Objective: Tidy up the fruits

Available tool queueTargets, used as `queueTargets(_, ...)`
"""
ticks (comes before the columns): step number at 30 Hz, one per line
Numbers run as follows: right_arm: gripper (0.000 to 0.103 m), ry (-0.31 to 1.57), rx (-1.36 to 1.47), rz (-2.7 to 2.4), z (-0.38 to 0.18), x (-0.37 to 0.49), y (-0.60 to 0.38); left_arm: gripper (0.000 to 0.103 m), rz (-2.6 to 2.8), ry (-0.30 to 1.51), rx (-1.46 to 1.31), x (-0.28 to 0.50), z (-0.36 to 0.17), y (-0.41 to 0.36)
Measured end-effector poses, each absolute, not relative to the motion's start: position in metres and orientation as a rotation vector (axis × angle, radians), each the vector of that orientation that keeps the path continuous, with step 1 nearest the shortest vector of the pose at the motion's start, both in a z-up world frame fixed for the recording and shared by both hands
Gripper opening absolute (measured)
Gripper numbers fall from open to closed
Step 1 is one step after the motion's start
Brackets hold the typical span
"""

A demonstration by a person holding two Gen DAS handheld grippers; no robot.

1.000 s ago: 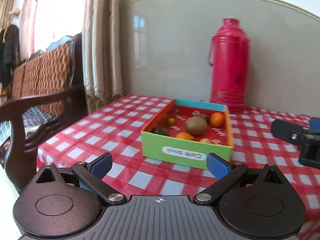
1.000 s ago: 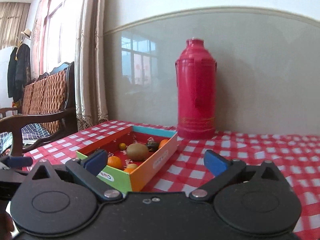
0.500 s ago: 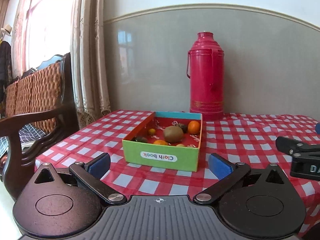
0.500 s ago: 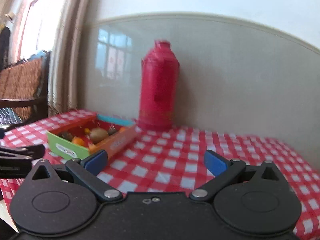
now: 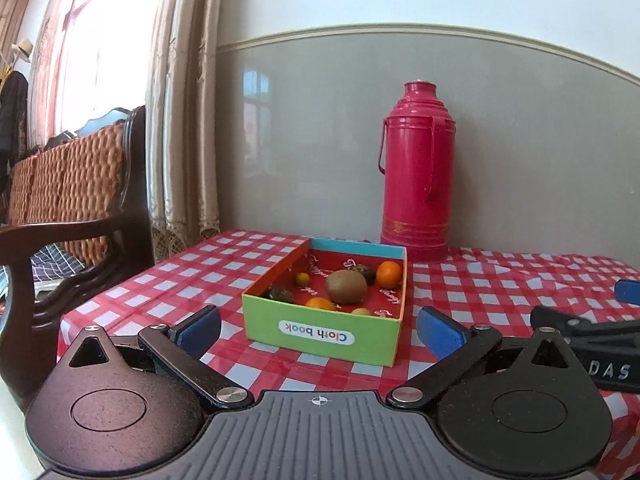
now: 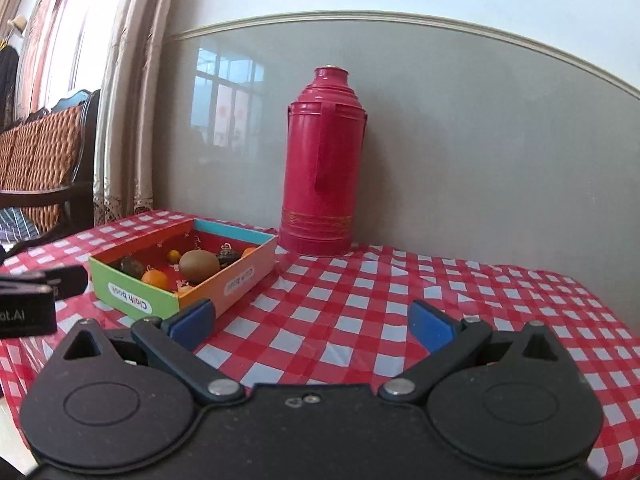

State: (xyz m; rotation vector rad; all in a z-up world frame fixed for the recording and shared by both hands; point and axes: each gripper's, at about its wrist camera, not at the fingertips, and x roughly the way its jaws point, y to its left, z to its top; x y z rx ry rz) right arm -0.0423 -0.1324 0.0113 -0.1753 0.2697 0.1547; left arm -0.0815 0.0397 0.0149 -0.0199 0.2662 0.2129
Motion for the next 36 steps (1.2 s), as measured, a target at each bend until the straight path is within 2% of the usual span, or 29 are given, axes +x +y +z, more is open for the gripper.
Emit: queueTargets(36,0.097,0.271,-0.184,0.19,0.0112,-0.0437,-0.1242,0.103,0.218,0.275,-0.02,-0.0836,0.0137,0.0361)
